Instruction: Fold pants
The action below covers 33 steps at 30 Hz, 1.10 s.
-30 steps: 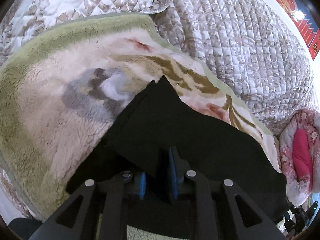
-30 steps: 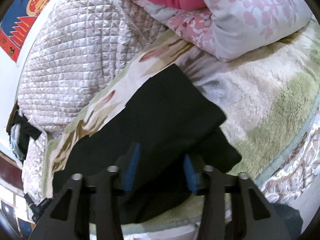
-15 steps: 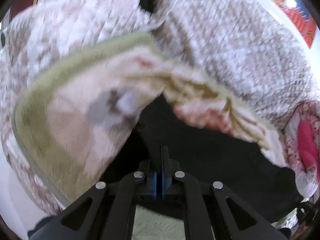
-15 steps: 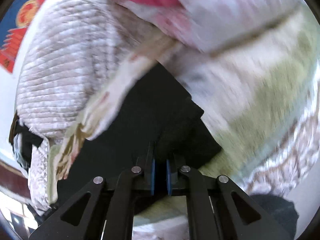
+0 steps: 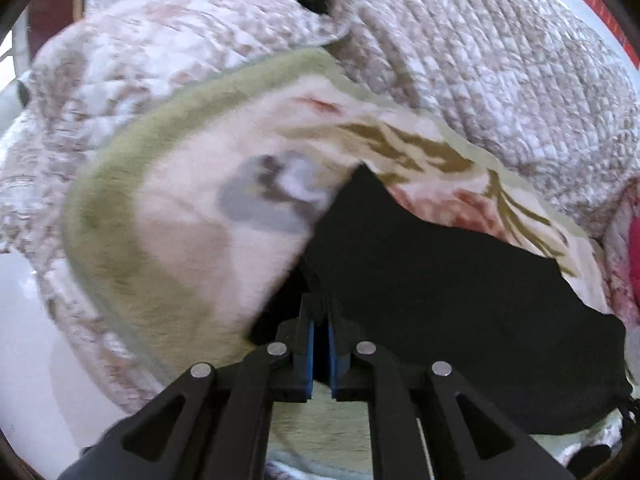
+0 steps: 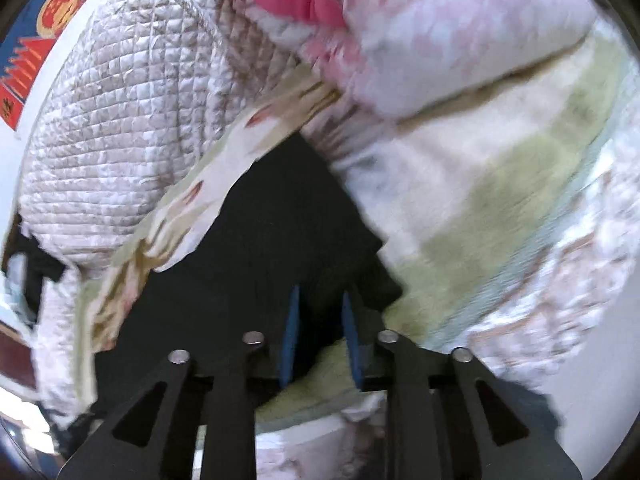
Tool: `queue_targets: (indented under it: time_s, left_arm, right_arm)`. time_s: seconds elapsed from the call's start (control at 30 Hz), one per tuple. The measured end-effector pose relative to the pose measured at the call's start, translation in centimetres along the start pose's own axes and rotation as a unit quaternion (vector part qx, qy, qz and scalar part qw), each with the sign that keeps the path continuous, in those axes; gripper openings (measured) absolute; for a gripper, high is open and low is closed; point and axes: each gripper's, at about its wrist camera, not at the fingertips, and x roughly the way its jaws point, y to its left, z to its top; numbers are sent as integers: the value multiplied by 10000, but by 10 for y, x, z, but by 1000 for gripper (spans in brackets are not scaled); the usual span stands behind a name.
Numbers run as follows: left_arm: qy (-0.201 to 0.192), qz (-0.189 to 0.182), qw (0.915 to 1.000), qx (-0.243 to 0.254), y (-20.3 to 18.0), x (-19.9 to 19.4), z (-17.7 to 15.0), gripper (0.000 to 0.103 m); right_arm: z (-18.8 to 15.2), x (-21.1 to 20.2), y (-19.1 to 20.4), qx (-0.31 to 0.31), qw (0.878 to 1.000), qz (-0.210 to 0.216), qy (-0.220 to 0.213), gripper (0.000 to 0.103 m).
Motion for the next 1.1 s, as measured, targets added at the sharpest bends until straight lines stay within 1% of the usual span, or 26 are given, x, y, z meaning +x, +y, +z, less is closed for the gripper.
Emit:
queue_targets:
  time_s: [0.03, 0.1, 0.17, 0.2, 0.27, 0.3, 0.33, 0.4, 0.43, 0.47, 0.53, 0.57, 0.6, 0.67, 0.77, 0.8, 0.83, 0.87, 0.9, 1.0, 1.1]
  left_arm:
    - [-64, 64, 10000, -34, 3, -4, 2, 9]
    - [-184, 168, 9997, -78, 7, -9, 6, 9]
    - [-313, 145, 9994, -35, 3, -14, 9, 9]
    - [-362, 51, 9993, 23, -2, -17, 10, 9]
    - [-392, -215, 9988, 178, -17, -18, 9, 9]
    - [-372, -382, 9982, 284, -26, -17, 7, 9]
    - [-338, -517, 9974, 385, -34, -16, 6, 9]
    - [-219, -819, 9943, 647, -52, -10, -1, 10]
    - [-131, -900, 9928, 779, -59, -5, -5, 15]
    - [56, -849, 9925, 883, -64, 4, -10, 17]
    - [382, -760, 9920, 937, -64, 19, -16, 17]
    - [446, -688, 9924, 920, -63, 22, -16, 17]
    - [456, -624, 9929, 909, -61, 23, -17, 17]
    - [401, -619, 9933, 895, -59, 21, -15, 17]
    - [253, -762, 9920, 975, -69, 16, -9, 17]
    - [211, -812, 9911, 1031, -74, 15, -8, 17]
    - [175, -843, 9903, 1086, -78, 16, -6, 17]
    - [157, -856, 9900, 1111, -80, 17, -4, 18]
    - [162, -848, 9900, 1113, -82, 21, -2, 19]
    - [301, -726, 9912, 1061, -82, 34, 2, 20]
    - [260, -696, 9915, 1068, -82, 38, 7, 20]
  right_arm:
    - [2, -7, 2, -95, 9998, -101, -162, 26]
    - [4, -14, 11, -315, 9987, -119, -370, 26]
    - [0, -13, 29, -790, 9961, 68, -394, 26]
    - [-5, -9, 40, -1081, 9934, 151, -340, 26]
    - [-18, 5, 55, -1528, 9879, 231, -141, 26]
    - [-24, 15, 59, -1676, 9856, 227, 24, 26]
    - [-30, 25, 59, -1762, 9840, 140, 232, 26]
    - [-42, 52, 52, -1819, 9790, -108, 919, 26]
    - [-44, 54, 48, -1762, 9794, -17, 982, 26]
    - [-43, 51, 49, -1781, 9798, -5, 906, 26]
    - [-37, 39, 55, -1923, 9794, 39, 619, 26]
    - [-34, 35, 58, -1975, 9791, 76, 488, 26]
    - [-29, 33, 59, -2017, 9785, 123, 412, 26]
    - [-23, 37, 65, -2082, 9773, 190, 343, 26]
    - [-18, 50, 70, -2159, 9756, 236, 318, 26]
    - [-20, 55, 74, -2146, 9760, 153, 346, 26]
    - [-18, 66, 69, -2004, 9783, 7, 516, 26]
    - [-17, 65, 65, -1871, 9807, 96, 559, 26]
    - [-14, 63, 63, -1723, 9835, 204, 520, 26]
    - [-4, 53, 70, -1909, 9811, 196, 225, 26]
    - [14, 61, 71, -1820, 9829, 251, 161, 26]
